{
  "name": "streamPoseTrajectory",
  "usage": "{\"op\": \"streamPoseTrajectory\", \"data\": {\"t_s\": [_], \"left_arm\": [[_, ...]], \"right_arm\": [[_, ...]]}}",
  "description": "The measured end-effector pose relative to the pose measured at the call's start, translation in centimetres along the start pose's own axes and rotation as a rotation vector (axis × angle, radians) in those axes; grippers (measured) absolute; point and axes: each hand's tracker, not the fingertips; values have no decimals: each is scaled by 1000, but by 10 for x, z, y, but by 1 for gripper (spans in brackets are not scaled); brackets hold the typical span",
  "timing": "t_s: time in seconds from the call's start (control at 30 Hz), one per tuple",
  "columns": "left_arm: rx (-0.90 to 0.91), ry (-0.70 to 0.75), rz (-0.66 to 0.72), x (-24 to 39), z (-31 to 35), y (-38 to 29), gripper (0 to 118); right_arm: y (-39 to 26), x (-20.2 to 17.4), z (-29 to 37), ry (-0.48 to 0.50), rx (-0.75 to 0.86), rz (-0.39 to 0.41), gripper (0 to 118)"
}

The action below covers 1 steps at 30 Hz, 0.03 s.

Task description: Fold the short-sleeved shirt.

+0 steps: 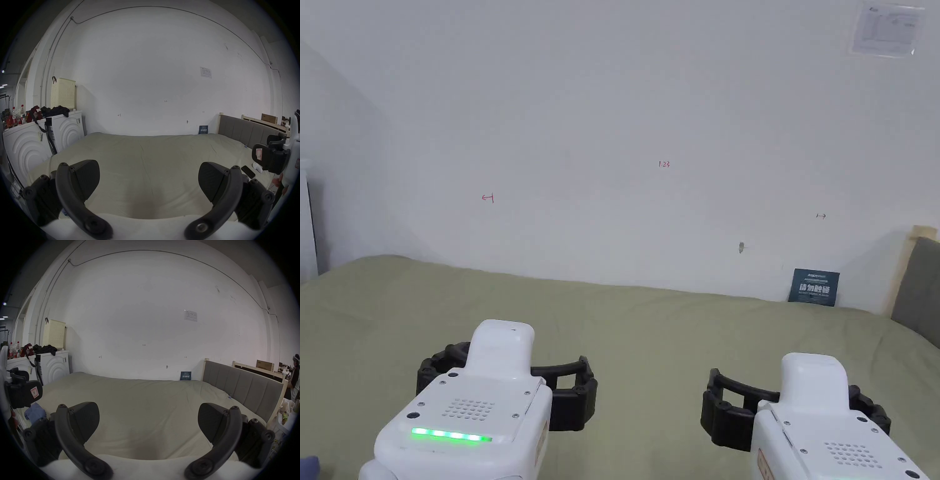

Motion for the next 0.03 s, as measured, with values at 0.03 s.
{"op": "streamPoseTrajectory", "data": {"t_s": [0.03], "left_arm": [[-1, -2, -1, 0, 0, 0, 118]], "right_arm": [[0, 0, 0, 1, 0, 0, 118]]}}
